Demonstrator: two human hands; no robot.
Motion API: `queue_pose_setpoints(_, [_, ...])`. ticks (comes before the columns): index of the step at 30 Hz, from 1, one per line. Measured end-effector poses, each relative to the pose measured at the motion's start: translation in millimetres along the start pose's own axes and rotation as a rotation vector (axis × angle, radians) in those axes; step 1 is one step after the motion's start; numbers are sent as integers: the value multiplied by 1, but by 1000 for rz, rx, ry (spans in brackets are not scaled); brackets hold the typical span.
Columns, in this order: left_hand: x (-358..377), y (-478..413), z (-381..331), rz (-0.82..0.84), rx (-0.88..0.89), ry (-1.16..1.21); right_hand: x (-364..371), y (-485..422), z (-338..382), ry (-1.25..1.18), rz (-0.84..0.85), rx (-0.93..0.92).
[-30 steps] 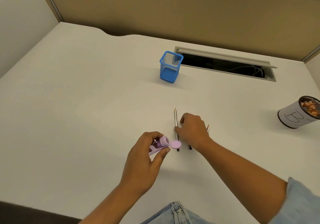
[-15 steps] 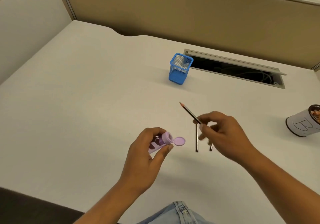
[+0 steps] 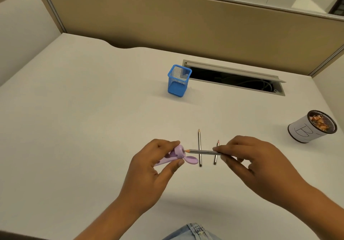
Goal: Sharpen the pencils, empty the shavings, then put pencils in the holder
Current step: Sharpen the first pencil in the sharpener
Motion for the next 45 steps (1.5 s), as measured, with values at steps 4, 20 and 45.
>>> queue_pose_setpoints(4, [2,-1,-5,90,24,-39,-9,1,3,71,-17,-93])
queue_pose_setpoints(20, [1,-3,-47,203,12,169,-35,10,1,87,-237,-423])
queue_pose_setpoints(45, [11,0,-45,313,177,141,-50,4,16,-30,223,21])
Point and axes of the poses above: each hand's wrist, its own y-axis away from the middle knuckle, its own x-axis out of the palm, z = x × y, the point moved 2 cm from there along -y, towards the middle knuckle, and after that the axes turned 3 degrees about -z, right-handed, at the moved point
